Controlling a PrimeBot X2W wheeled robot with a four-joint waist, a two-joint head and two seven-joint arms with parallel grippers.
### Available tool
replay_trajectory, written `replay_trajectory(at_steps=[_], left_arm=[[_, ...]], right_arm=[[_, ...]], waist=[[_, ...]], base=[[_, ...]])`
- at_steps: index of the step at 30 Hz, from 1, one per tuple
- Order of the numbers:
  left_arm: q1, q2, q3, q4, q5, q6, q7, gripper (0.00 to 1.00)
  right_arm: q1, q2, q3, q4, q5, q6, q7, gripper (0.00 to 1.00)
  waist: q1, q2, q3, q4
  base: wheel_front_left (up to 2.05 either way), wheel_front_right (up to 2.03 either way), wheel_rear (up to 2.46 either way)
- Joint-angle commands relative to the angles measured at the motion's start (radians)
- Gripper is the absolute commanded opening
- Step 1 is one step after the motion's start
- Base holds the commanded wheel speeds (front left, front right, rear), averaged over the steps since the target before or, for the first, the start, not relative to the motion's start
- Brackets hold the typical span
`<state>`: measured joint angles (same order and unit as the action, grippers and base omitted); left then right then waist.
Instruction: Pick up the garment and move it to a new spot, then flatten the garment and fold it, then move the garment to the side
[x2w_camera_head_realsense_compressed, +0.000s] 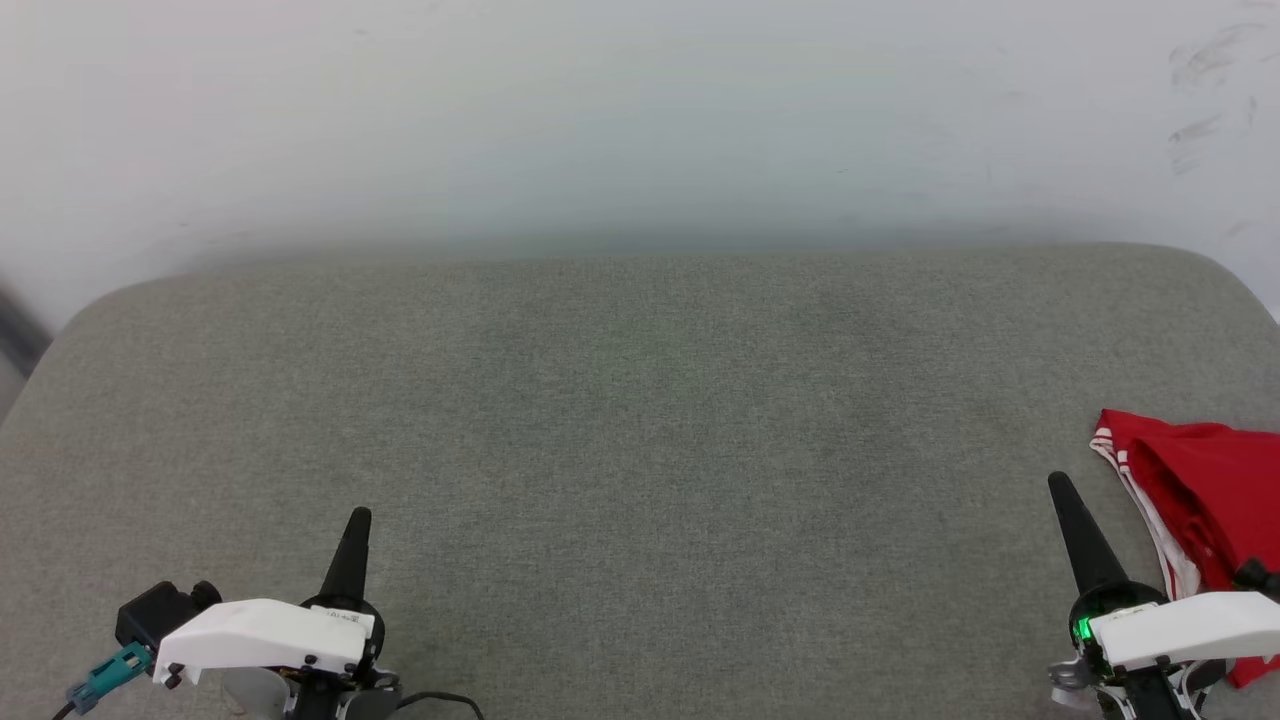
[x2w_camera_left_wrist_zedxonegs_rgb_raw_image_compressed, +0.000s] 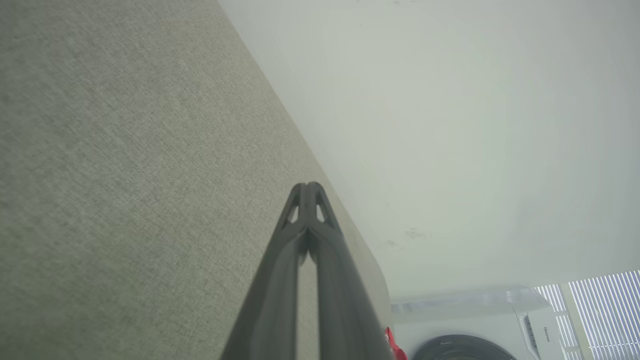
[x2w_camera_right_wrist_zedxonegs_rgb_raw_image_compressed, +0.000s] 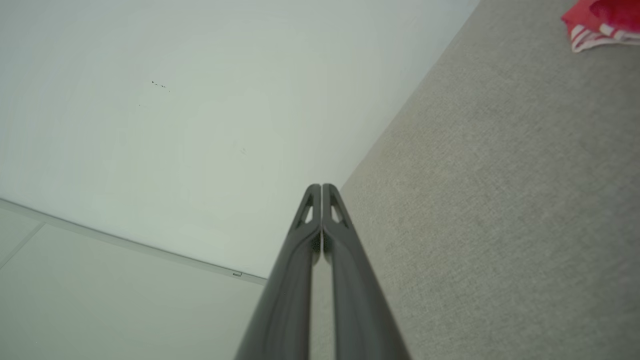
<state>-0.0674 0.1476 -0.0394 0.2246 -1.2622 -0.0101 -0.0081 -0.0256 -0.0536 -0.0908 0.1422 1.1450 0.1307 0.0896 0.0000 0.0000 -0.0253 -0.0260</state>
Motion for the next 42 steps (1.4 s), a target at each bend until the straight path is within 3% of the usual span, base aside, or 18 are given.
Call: replay_trajectory(at_steps=[1, 42], left_arm=[[-0.025, -0.003, 0.013, -0.004, -0.021, -0.012, 0.008, 0.0], [-0.044, -0.078, 0.126, 0.016, -0.288, -0.102, 0.099, 0.0]], right_arm=[[-0.027, 0.0, -0.003, 0.0, 0.029, 0.0, 0.004, 0.0], [-0.079, 0.003, -0.019, 0.084, 0.381, 0.0, 0.02, 0.0]], waist=[[0.0, 0.0, 0.001, 0.001], [0.0, 0.0, 0.022, 0.02]], base=[[0.0, 0.0, 0.0], [0.0, 0.0, 0.0]])
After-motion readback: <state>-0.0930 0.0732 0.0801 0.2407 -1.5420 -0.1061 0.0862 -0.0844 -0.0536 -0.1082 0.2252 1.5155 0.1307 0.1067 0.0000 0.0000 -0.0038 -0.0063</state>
